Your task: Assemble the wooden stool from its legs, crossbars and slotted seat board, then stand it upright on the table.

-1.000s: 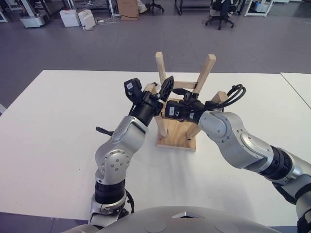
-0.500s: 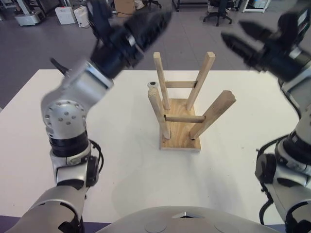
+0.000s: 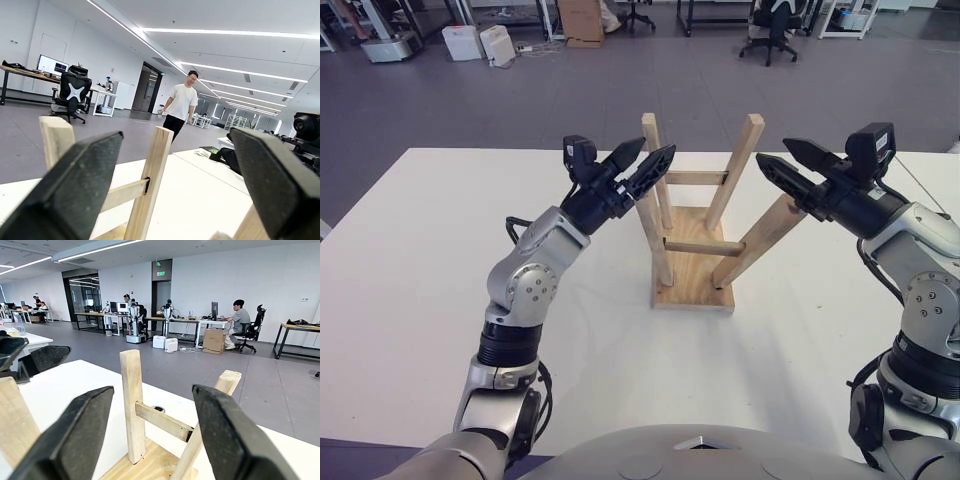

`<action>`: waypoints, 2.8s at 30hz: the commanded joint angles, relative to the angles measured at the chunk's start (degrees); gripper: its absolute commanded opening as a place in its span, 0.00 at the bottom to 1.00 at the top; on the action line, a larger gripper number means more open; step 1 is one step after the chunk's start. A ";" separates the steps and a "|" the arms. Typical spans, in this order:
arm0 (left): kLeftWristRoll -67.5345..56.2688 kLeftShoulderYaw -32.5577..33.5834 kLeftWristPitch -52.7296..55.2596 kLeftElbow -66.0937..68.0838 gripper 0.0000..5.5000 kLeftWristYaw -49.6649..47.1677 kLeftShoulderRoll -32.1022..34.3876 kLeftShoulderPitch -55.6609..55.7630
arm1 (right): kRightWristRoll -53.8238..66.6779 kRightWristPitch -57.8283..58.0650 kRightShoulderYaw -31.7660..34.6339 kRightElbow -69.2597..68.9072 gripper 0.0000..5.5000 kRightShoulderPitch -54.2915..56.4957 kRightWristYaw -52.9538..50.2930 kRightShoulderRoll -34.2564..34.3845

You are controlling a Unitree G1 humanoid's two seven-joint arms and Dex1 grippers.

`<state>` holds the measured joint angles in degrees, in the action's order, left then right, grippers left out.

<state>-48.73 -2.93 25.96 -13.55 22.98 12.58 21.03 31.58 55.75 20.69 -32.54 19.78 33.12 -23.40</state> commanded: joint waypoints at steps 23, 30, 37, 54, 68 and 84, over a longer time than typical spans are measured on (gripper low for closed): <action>-8.29 5.08 15.03 -5.95 0.72 0.60 6.52 5.40 | 28.51 -2.38 3.43 8.96 0.53 4.71 -4.11 -4.92; -14.77 19.26 17.69 -3.44 0.72 0.22 15.88 6.65 | 19.32 -8.85 -3.29 23.52 0.53 4.43 -1.17 -10.02; 5.23 16.43 11.51 1.05 0.72 10.21 28.00 -16.03 | 10.14 -14.60 -26.44 15.43 0.53 -9.50 15.40 -9.21; 37.46 -10.53 1.82 -8.84 0.72 20.12 33.68 -30.12 | -12.33 -29.08 -21.42 42.48 0.53 -10.95 13.89 -17.61; 47.16 -6.22 -4.14 15.58 0.72 -3.92 13.02 -16.24 | -21.70 -38.34 -24.87 43.90 0.53 -11.74 8.89 -9.74; 40.84 -10.64 13.15 -18.14 0.72 -0.06 7.93 -30.62 | -14.42 -17.08 -24.88 1.78 0.53 -35.17 -1.75 -3.94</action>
<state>-1.70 -11.71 38.01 -27.62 20.23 25.08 -12.03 11.83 37.44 0.10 -26.03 -17.74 28.02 -29.82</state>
